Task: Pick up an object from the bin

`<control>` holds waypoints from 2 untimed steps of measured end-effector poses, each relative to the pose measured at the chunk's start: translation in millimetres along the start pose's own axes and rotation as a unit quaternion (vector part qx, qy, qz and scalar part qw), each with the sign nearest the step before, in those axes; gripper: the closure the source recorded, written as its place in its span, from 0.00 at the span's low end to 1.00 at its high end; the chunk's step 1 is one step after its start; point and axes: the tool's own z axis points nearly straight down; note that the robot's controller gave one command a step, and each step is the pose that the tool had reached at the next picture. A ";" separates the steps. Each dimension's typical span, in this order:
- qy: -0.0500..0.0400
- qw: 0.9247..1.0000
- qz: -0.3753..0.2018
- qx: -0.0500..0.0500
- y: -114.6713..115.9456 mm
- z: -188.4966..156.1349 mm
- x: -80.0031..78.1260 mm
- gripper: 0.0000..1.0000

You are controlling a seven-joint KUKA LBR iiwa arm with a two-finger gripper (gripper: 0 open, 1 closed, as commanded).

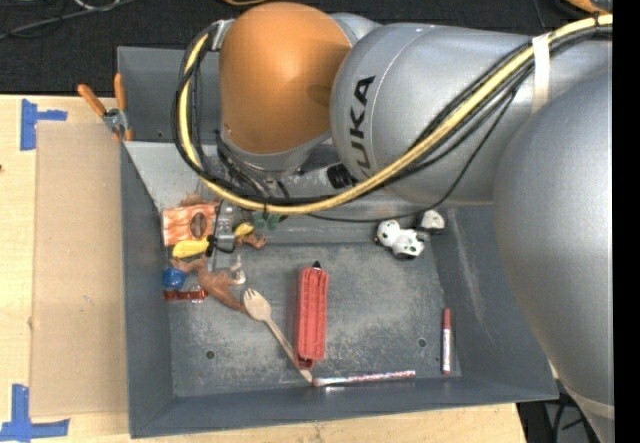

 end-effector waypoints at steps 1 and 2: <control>0.000 0.991 -0.135 0.000 -28.7 2.8 21.1 0.00; 0.000 0.976 -0.219 0.000 -105.3 4.4 5.2 0.00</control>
Offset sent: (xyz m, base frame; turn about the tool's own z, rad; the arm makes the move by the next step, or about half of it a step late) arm -0.0059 -0.1016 -0.0041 -0.4440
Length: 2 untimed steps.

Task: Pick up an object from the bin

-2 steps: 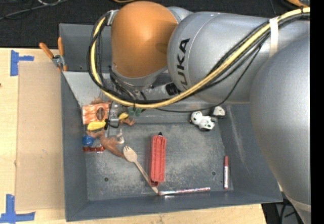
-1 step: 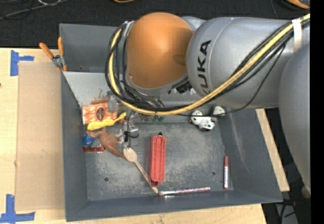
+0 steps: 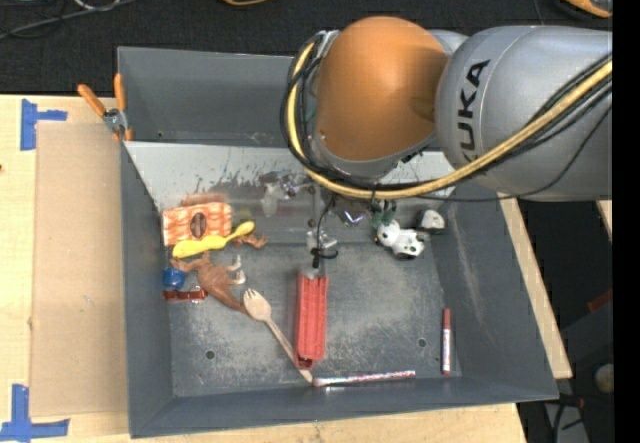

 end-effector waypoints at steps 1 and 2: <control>0.001 0.987 -0.160 -0.002 13.1 -0.7 10.8 0.00; 0.001 0.974 -0.228 -0.001 9.2 20.9 25.8 0.00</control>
Offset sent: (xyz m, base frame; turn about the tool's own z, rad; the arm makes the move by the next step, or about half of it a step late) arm -0.0293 -0.0053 -0.0227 -0.4651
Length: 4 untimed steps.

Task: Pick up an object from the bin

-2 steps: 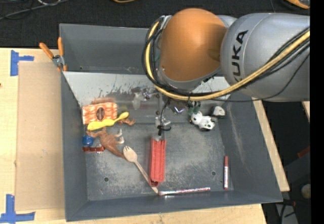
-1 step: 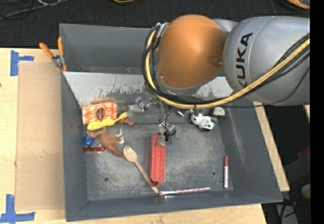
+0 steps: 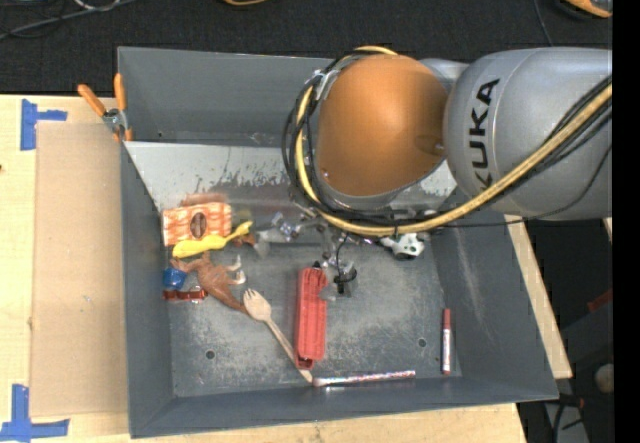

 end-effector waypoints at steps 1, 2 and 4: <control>0.000 0.995 -0.098 0.000 7.3 2.6 16.7 0.00; 0.000 0.983 -0.182 -0.002 13.6 20.5 17.2 0.00; -0.002 0.912 -0.410 -0.002 2.6 33.5 31.4 0.00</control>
Offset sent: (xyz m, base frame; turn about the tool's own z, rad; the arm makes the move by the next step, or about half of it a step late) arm -0.0233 -0.0017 -0.0292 -0.3283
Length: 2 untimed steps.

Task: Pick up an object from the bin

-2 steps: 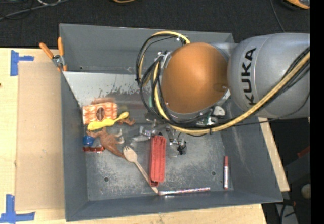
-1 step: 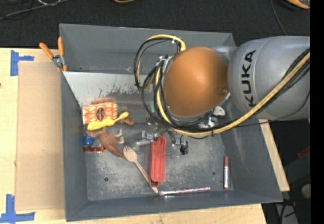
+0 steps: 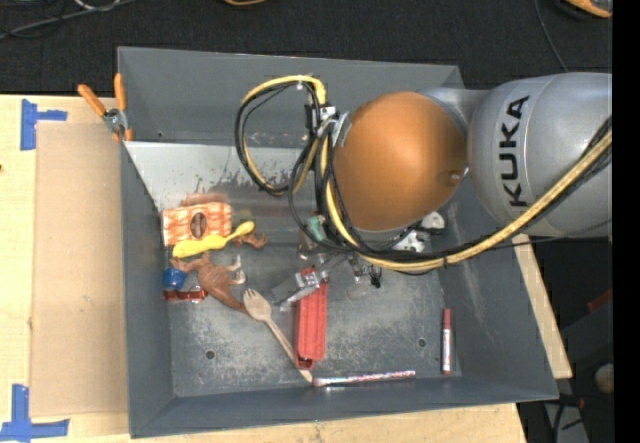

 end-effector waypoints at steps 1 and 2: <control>0.000 0.999 -0.037 0.000 -0.7 54.3 2.7 0.00; 0.000 0.997 -0.073 -0.002 1.0 83.4 -1.7 0.00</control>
Offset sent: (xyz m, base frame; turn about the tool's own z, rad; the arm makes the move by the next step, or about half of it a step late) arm -0.0015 0.0109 -0.0456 -0.4123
